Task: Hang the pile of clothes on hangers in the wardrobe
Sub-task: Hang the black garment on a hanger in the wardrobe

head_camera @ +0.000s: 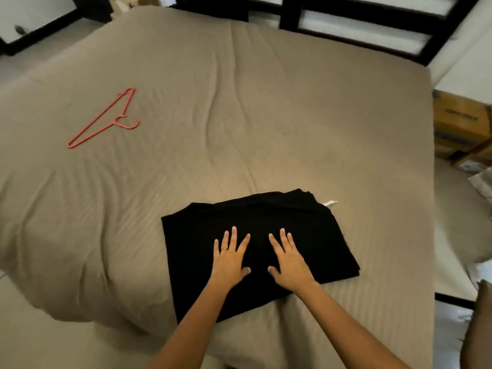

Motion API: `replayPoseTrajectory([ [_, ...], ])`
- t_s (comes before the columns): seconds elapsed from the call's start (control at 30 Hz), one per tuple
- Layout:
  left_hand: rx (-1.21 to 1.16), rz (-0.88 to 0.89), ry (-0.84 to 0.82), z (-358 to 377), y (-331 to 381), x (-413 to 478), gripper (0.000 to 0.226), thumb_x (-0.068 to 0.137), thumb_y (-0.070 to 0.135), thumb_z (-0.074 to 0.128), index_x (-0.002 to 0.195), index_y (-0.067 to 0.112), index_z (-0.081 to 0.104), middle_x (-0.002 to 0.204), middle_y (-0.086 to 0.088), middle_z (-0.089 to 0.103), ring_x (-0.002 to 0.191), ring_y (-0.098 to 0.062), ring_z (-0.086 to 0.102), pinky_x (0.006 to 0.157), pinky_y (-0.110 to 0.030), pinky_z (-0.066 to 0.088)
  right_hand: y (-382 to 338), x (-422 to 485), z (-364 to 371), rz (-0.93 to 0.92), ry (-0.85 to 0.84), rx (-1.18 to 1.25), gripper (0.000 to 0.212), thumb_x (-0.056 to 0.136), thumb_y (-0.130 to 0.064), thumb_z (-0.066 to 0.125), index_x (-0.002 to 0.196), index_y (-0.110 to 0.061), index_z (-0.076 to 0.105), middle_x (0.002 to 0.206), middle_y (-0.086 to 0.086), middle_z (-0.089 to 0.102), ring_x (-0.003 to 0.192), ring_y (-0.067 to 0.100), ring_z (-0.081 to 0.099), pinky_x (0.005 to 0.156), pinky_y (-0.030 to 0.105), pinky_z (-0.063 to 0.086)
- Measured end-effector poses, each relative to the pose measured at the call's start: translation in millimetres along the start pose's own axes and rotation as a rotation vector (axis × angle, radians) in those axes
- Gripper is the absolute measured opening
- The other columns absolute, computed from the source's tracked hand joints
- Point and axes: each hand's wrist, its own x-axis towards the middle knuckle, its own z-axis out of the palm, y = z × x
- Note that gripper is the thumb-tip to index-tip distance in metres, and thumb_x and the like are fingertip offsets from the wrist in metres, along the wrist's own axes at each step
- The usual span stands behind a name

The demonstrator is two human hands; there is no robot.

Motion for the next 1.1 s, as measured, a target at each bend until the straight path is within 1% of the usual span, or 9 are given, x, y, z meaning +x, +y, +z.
replayPoseTrajectory([
  [0.17, -0.132, -0.05, -0.039, 25, -13, 12, 0.089, 0.085, 0.058, 0.052, 0.147, 0.04, -0.009, 0.158, -0.004, -0.014, 0.146, -0.029, -0.007, 0.115, -0.053, 0.0, 12, 30, 22, 0.051, -0.121, -0.175, 0.085, 0.091, -0.045, 0.05, 0.15, -0.025, -0.007, 0.158, 0.013, -0.012, 0.145, 0.033, -0.009, 0.117, 0.042, 0.005],
  [0.3, -0.143, -0.006, -0.04, 28, -23, 12, 0.13, 0.045, 0.083, 0.062, 0.147, 0.041, -0.008, 0.149, -0.003, 0.038, 0.128, -0.027, 0.049, 0.095, -0.052, 0.043, 0, 46, 24, 0.129, -0.151, -0.186, 0.087, 0.089, -0.044, 0.052, 0.15, -0.03, -0.008, 0.158, 0.01, -0.012, 0.146, 0.031, -0.003, 0.117, 0.04, 0.01],
  [0.4, -0.201, 0.121, -0.096, 11, -40, 20, 0.096, 0.078, 0.062, 0.058, 0.145, 0.046, -0.009, 0.159, -0.003, 0.005, 0.144, -0.03, 0.011, 0.112, -0.055, 0.012, 5, 68, 20, 0.108, -0.215, -0.145, 0.091, 0.082, -0.053, 0.059, 0.149, -0.035, 0.001, 0.158, 0.005, -0.013, 0.146, 0.027, -0.004, 0.118, 0.039, 0.007],
  [0.5, -0.305, 0.141, -0.011, -17, -81, 32, 0.072, 0.087, 0.044, 0.057, 0.147, 0.029, 0.021, 0.155, -0.006, 0.016, 0.138, -0.032, 0.022, 0.11, -0.05, 0.02, -21, 101, 0, -0.062, -0.091, -0.485, 0.065, 0.095, -0.053, 0.035, 0.15, -0.022, 0.019, 0.159, 0.009, -0.001, 0.146, 0.024, -0.001, 0.117, 0.031, -0.004],
  [0.57, -0.391, 0.029, 0.099, -42, -133, 51, 0.066, 0.086, 0.044, 0.05, 0.145, 0.023, 0.028, 0.148, -0.009, 0.029, 0.133, -0.03, 0.03, 0.108, -0.043, 0.027, -63, 117, -39, 0.027, -0.238, -0.394, 0.047, 0.103, -0.024, 0.031, 0.144, -0.002, 0.026, 0.152, 0.016, 0.025, 0.141, 0.027, 0.023, 0.112, 0.027, 0.017],
  [0.6, -0.429, -0.034, 0.15, -55, -166, 64, 0.067, 0.084, 0.048, 0.043, 0.144, 0.021, 0.03, 0.145, -0.009, 0.033, 0.133, -0.029, 0.032, 0.108, -0.039, 0.028, -81, 131, -49, 0.008, -0.091, -0.236, 0.043, 0.102, -0.025, 0.037, 0.139, -0.004, 0.035, 0.144, 0.014, 0.038, 0.135, 0.026, 0.036, 0.104, 0.027, 0.03],
  [0.7, -0.499, -0.188, 0.259, -92, -278, 110, 0.067, 0.084, 0.04, 0.047, 0.144, 0.014, 0.031, 0.143, -0.01, 0.036, 0.132, -0.028, 0.035, 0.109, -0.033, 0.028, -159, 199, -70, 0.107, -0.129, -0.169, 0.042, 0.093, -0.033, 0.049, 0.131, -0.014, 0.046, 0.133, 0.007, 0.053, 0.122, 0.023, 0.052, 0.094, 0.029, 0.042],
  [0.9, -0.441, -0.357, 0.455, -146, -486, 204, 0.064, 0.092, 0.018, 0.05, 0.147, 0.005, 0.02, 0.154, -0.018, 0.02, 0.142, -0.029, 0.022, 0.113, -0.035, 0.02, -350, 357, -60, -0.411, 0.05, -0.057, 0.07, 0.086, -0.014, 0.056, 0.147, -0.011, 0.022, 0.155, 0.009, 0.022, 0.143, 0.018, 0.021, 0.111, 0.017, 0.014],
  [1.1, -0.352, -0.388, 0.439, -162, -599, 274, 0.06, 0.096, 0.01, 0.038, 0.149, 0.004, 0.012, 0.157, -0.016, 0.011, 0.145, -0.03, 0.009, 0.118, -0.039, 0.009, -436, 458, 11, -0.365, -0.226, -0.282, 0.092, 0.083, -0.028, 0.067, 0.152, -0.023, 0.005, 0.159, 0.011, -0.002, 0.146, 0.027, 0.003, 0.117, 0.04, 0.01],
])
